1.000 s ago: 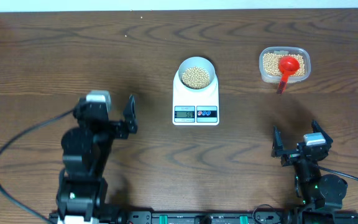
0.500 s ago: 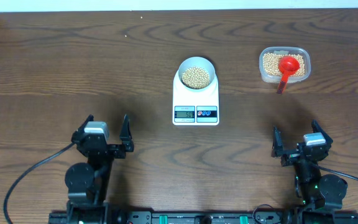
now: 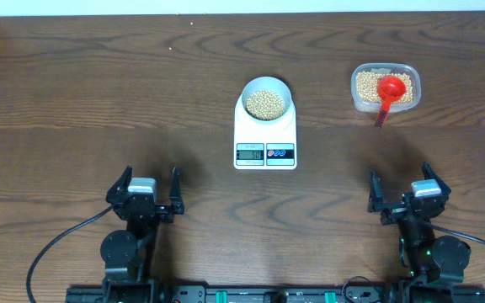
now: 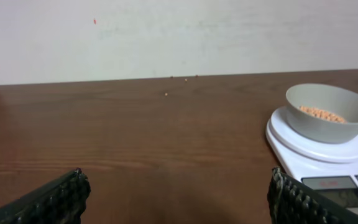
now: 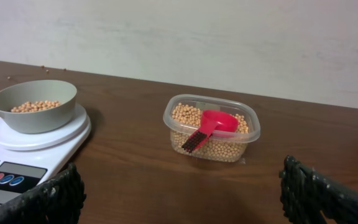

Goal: Scoop item into bowl and weigh 50g on scale

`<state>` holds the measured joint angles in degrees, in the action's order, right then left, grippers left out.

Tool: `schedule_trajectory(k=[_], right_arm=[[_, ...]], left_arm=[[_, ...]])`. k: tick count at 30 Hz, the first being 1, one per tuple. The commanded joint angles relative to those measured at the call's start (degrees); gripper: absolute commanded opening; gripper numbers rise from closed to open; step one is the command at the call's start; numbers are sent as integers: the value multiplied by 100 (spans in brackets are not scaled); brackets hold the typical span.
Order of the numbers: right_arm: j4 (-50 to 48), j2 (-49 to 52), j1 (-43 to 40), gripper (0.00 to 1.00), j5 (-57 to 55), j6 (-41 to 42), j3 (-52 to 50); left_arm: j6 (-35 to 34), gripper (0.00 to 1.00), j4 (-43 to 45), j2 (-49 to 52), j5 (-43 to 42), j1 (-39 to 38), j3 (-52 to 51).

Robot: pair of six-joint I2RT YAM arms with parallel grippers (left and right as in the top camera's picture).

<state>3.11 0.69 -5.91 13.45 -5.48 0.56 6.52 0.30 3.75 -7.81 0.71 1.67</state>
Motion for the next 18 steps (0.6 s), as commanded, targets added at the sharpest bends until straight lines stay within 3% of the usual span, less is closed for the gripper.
schedule_trajectory(k=[1, 18], right_arm=[[-4, -37, -4, 99, 22, -39, -26], [-7, -37, -4, 99, 22, -39, -26]], left_arm=[[140, 94, -162, -190, -7, 31, -144], [138, 94, -385, -262, 94, 28, -144]])
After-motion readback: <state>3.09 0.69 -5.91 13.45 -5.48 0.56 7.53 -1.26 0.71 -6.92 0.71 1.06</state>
